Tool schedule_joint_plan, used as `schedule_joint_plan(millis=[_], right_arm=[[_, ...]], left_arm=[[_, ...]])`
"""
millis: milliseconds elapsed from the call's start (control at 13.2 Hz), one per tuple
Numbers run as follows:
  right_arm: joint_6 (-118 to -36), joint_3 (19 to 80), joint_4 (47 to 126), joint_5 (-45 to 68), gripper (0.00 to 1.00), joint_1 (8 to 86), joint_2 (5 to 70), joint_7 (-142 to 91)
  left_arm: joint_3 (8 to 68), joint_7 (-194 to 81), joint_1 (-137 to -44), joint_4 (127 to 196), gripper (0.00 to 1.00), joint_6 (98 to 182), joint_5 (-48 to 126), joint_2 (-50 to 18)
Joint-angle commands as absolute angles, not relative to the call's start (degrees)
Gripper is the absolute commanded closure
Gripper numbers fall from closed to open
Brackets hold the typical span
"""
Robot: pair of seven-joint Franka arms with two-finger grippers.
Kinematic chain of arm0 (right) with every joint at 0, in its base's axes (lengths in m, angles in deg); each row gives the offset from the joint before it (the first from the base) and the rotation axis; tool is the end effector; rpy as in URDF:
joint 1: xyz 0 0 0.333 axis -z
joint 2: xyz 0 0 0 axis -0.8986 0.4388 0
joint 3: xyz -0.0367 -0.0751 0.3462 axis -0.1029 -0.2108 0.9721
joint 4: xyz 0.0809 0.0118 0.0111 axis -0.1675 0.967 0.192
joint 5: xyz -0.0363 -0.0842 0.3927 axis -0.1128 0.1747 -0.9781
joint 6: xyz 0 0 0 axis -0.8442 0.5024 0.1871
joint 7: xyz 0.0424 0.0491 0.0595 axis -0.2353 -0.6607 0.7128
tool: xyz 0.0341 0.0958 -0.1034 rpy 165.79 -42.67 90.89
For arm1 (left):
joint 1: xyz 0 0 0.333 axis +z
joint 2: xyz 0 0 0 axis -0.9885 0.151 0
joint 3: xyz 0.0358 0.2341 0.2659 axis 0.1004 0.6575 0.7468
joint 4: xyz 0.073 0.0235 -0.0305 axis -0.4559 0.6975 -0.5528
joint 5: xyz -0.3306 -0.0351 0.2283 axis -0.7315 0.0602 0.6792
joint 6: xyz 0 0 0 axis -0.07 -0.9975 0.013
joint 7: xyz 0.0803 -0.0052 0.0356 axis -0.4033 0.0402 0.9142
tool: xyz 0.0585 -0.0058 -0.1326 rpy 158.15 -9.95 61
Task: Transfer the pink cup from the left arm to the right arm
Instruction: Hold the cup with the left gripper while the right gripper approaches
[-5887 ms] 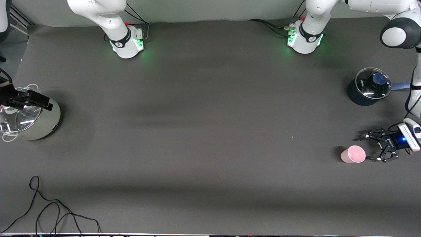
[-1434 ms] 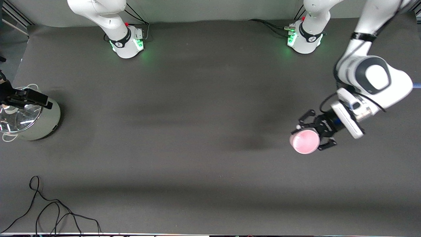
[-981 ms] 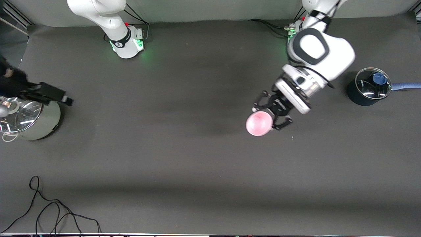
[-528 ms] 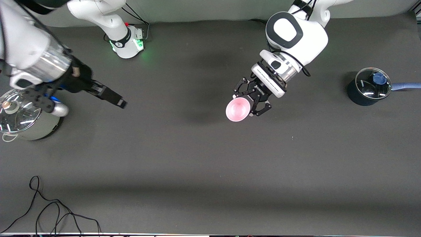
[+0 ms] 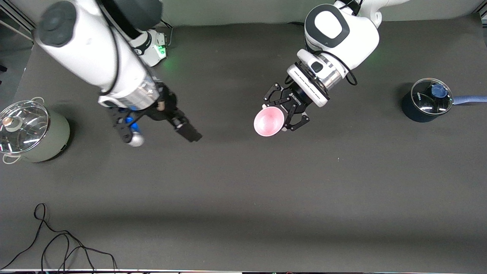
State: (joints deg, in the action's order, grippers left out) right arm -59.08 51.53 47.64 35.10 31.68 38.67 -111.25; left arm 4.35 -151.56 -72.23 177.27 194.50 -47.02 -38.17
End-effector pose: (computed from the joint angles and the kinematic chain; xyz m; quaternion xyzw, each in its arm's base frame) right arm 0.6169 0.3885 0.6146 -0.8898 0.4320 0.0257 0.1446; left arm 0.5047 -0.3677 0.4942 0.7970 -0.2911 0.4396 0.2947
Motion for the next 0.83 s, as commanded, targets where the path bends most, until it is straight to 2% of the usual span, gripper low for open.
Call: schedule_joint_plan(millis=[0,755], right_arm=[[-61.8,51.0,44.7,36.0,0.00,29.1,39.8,-114.6],[-64.6,51.0,44.7,36.9,0.00,21.0,40.7,-112.4]], left_arm=[[5.2,-150.9,-74.5,175.7,0.56,197.0,-48.6,-38.0],[5.1,-150.6,-76.3,174.3,0.56,200.7,-48.6,-36.5]])
